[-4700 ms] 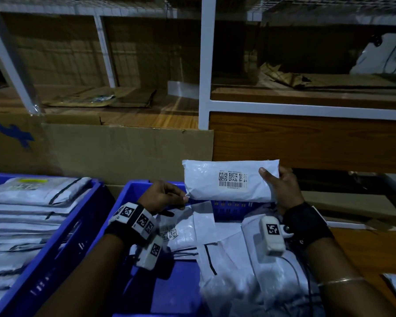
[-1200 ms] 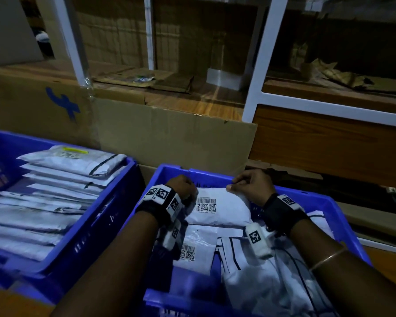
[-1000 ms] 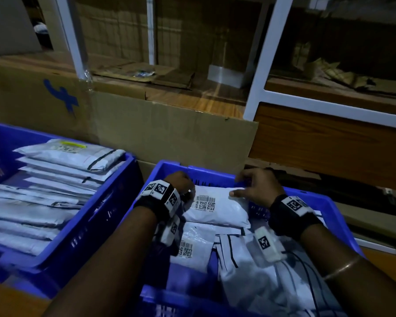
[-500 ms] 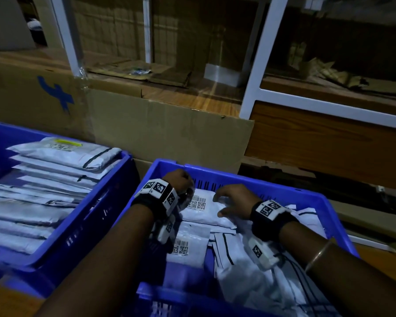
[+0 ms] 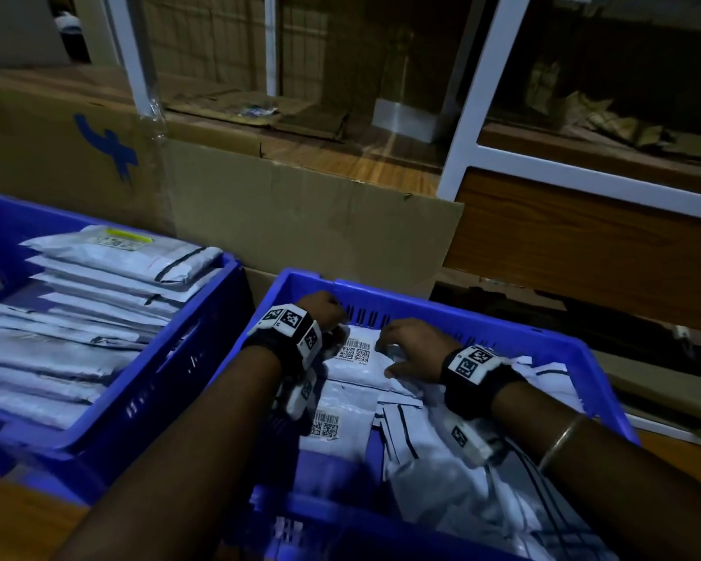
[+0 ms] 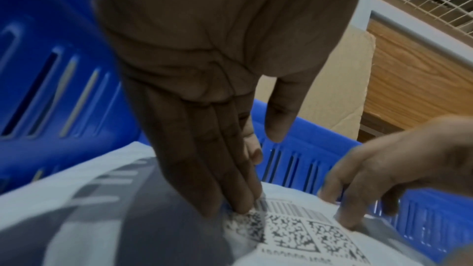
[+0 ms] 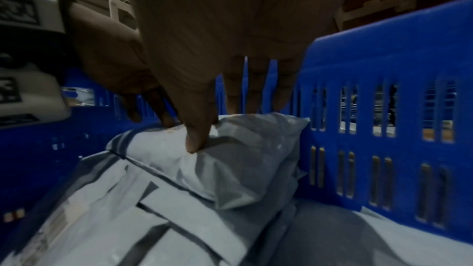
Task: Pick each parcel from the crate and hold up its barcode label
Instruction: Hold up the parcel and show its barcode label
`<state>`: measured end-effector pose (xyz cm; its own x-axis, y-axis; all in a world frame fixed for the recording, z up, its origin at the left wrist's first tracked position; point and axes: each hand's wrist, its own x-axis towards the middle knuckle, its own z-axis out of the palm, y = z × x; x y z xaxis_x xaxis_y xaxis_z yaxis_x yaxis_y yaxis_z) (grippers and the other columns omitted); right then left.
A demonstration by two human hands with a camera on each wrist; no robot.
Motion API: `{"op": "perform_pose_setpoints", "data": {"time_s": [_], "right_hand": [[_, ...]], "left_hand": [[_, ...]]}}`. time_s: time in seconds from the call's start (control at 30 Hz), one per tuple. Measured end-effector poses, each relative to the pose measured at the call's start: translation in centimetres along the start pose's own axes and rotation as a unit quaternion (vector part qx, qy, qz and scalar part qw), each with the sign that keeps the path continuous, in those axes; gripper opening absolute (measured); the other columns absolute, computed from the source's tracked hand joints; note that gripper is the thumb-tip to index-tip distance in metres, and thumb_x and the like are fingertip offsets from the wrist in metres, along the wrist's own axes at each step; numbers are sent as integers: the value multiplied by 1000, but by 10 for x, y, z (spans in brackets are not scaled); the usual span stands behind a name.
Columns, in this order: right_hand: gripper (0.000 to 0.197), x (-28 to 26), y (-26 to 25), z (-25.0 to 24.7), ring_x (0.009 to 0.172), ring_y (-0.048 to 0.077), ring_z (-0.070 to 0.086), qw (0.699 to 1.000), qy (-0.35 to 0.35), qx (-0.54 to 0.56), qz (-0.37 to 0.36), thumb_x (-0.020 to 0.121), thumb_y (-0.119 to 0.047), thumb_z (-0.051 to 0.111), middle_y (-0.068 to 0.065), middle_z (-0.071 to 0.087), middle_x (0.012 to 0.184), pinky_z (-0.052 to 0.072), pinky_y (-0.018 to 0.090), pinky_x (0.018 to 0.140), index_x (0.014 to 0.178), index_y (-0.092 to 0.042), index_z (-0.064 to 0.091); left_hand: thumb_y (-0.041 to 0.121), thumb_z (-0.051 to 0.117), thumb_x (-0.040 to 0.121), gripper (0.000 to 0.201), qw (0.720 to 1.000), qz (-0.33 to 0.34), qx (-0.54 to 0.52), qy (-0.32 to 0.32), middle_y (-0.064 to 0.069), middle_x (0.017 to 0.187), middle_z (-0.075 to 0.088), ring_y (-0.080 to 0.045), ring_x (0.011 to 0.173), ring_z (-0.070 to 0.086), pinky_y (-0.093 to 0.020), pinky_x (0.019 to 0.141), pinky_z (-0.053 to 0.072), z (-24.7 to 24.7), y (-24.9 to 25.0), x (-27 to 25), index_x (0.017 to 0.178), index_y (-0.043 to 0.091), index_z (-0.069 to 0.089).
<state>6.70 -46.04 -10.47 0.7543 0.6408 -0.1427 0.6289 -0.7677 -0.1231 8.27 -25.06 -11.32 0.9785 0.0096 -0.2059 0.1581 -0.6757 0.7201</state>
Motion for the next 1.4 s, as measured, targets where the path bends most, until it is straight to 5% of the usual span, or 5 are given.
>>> {"op": "perform_pose_setpoints", "data": {"time_s": [0.17,0.33,0.83,1.2,1.4], "right_hand": [[24,-8,-17,-6,96,21,55,998,37,-15,-40,78,-33,75,2,58,100,49,35,78,100,-22,73],[12,-8,-33,5,79,14,68,997,-72,12,1,80,-26,68,-5,74,85,58,35,70,87,-24,78],[32,3,-42,26,95,25,68,994,-67,-46,79,76,-42,78,-1,71,106,53,31,75,103,-26,72],[18,-11,-16,-7,68,13,62,972,44,215,86,81,-5,67,0,67,75,44,20,59,70,-19,63],[24,-18,-1,-8,45,17,44,878,107,450,125,94,8,48,11,45,58,38,17,41,77,-8,48]], "left_hand": [[16,63,87,20,1000,6,12,-1,-12,111,69,-28,102,64,-32,87,49,0,1,-1,103,8,72],[19,65,87,20,1000,4,19,3,-9,115,68,-25,108,62,-27,84,45,-3,2,-1,103,9,73],[18,59,93,29,1000,5,16,-15,-15,130,59,-26,121,55,-31,99,43,-6,6,-7,117,5,67],[12,56,93,29,999,-11,-29,-27,-21,115,67,-19,63,57,-21,55,47,-4,12,-9,116,-4,62],[19,61,91,29,999,12,8,-38,-17,119,66,-31,112,60,-30,89,47,-11,16,-16,111,0,69]]}}
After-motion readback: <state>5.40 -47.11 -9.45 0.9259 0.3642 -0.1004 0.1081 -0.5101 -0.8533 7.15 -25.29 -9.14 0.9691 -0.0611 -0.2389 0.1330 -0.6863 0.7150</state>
